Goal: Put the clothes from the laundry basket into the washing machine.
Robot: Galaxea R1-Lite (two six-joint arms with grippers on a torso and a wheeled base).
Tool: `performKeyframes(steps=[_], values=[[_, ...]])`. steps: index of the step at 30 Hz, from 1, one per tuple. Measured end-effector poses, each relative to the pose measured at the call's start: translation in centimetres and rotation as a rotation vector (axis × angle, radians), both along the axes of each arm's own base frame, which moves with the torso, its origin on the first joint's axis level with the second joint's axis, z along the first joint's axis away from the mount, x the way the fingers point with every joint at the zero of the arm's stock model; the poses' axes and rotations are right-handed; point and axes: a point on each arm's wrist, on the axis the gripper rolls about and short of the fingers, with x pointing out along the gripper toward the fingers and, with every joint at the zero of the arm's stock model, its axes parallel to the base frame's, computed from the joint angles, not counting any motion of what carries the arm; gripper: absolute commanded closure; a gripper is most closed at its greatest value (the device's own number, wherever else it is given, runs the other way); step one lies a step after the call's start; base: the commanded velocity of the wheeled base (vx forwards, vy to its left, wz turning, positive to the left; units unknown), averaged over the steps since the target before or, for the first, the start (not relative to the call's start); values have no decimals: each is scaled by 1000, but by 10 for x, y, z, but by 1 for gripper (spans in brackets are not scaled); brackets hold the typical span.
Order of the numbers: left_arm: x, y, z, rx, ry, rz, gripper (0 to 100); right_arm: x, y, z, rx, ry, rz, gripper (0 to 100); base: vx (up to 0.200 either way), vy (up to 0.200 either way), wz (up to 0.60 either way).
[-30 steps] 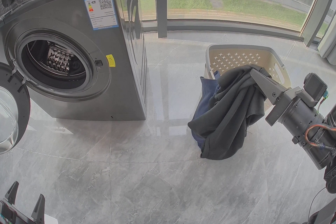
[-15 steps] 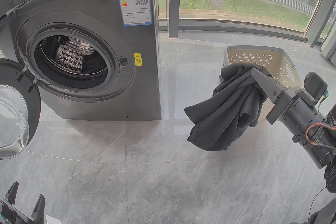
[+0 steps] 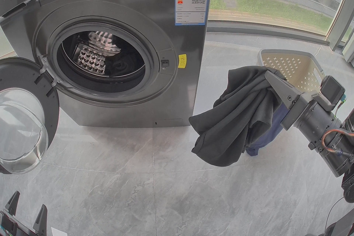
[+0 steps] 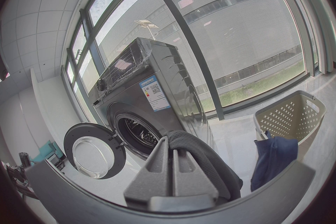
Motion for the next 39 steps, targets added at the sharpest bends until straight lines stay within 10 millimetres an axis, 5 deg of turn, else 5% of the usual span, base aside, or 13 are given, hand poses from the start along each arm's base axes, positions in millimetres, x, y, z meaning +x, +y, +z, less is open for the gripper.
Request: performKeyframes(steps=[12,24,39], values=[[0,0,0,1,0,0,0,0,-2,0,1,2,-5,100,-150,0,0],[0,0,0,2,0,0,0,0,-1,-2,-3,7,-4,100,0,0,0],[0,0,0,1,1,-2,0,0,-2,-1,0,4,-7,100,0,200,0]])
